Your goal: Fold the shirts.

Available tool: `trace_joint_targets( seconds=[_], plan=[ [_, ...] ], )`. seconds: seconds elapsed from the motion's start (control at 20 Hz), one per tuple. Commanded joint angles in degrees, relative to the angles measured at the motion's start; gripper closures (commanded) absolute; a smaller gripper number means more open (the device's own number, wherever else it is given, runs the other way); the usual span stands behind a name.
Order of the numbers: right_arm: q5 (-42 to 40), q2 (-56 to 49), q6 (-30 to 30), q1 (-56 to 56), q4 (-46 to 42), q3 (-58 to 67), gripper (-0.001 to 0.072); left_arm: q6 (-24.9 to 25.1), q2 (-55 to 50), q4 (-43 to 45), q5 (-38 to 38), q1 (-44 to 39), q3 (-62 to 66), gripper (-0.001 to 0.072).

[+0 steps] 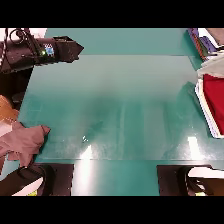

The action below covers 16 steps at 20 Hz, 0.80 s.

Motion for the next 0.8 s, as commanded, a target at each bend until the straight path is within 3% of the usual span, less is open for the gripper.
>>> trace_joint_targets(
  seconds=[0.0,0.4,0.55,0.6,0.65,0.7,0.75],
  plan=[
    [2.8,6.4,-0.9,-3.0,-8.1,-7.5,0.0692,0.3,0.0,0.0,0.0,0.0,0.0,0.0685],
    [6.3,20.7,-0.9,-12.1,-25.2,-29.3,0.0691,1.0,0.0,0.0,0.0,0.0,0.0,0.0685],
    [6.3,24.5,-0.9,-16.5,-27.7,-36.3,0.0685,1.7,0.0,0.0,0.0,0.0,0.0,0.0685],
    [6.2,25.4,-0.9,-17.7,-27.8,-38.2,0.0614,1.7,0.0,0.0,0.0,0.0,0.0,0.0685],
    [6.1,26.0,-0.9,-18.8,-27.8,-39.8,0.0392,1.7,0.0,0.0,-0.1,0.0,0.0,0.0685],
    [5.8,26.3,-0.9,-19.6,-27.8,-41.0,0.0215,1.7,0.0,0.0,-0.2,0.0,0.0,0.0685],
    [6.1,26.4,-0.9,-20.3,-27.8,-41.7,0.0136,1.7,0.0,0.0,-0.3,0.0,0.0,0.0685]
  ],
)
